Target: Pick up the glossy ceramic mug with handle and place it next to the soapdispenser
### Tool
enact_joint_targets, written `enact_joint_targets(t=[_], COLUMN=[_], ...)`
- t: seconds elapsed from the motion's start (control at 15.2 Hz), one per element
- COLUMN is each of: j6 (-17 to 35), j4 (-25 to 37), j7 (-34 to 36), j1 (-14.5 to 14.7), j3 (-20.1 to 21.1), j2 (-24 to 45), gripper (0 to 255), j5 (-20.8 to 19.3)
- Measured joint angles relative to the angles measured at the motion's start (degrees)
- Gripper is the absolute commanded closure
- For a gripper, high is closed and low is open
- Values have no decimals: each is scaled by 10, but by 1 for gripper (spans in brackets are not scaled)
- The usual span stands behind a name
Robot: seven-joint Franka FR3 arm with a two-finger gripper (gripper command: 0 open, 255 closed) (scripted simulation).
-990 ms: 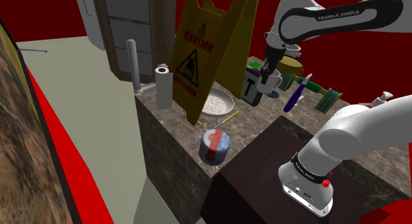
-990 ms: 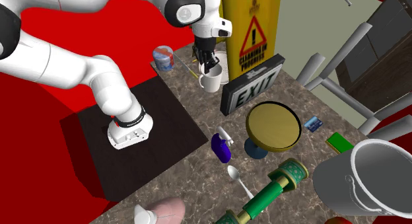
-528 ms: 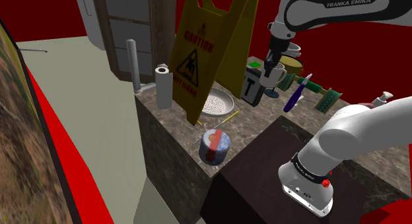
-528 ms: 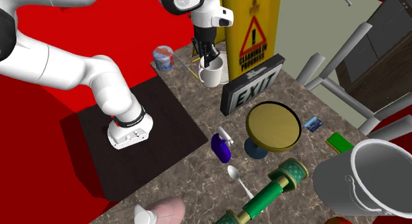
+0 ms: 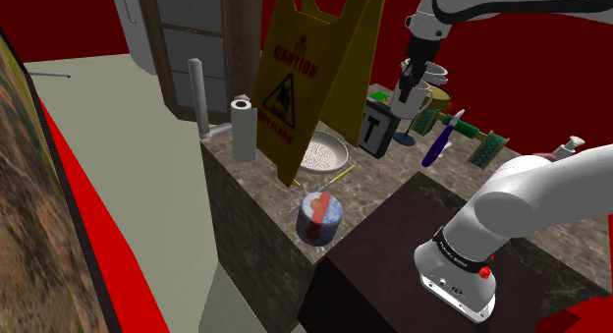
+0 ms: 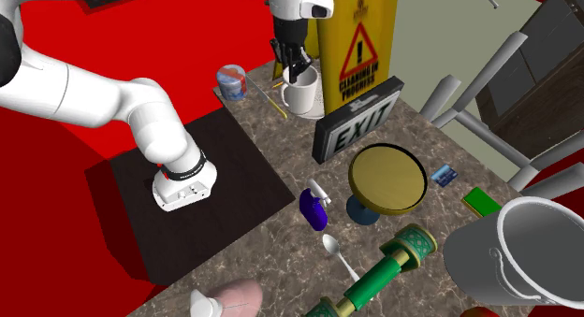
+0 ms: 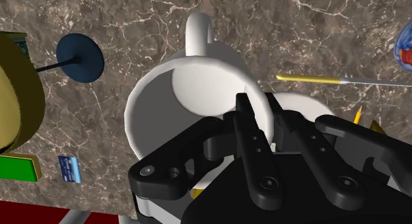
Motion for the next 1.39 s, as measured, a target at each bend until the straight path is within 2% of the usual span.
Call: enact_joint_targets(t=[1.39], j6=[-154], j4=[180], j7=[-12], j1=[4], j3=[11], j2=[25], gripper=[255], j5=[10])
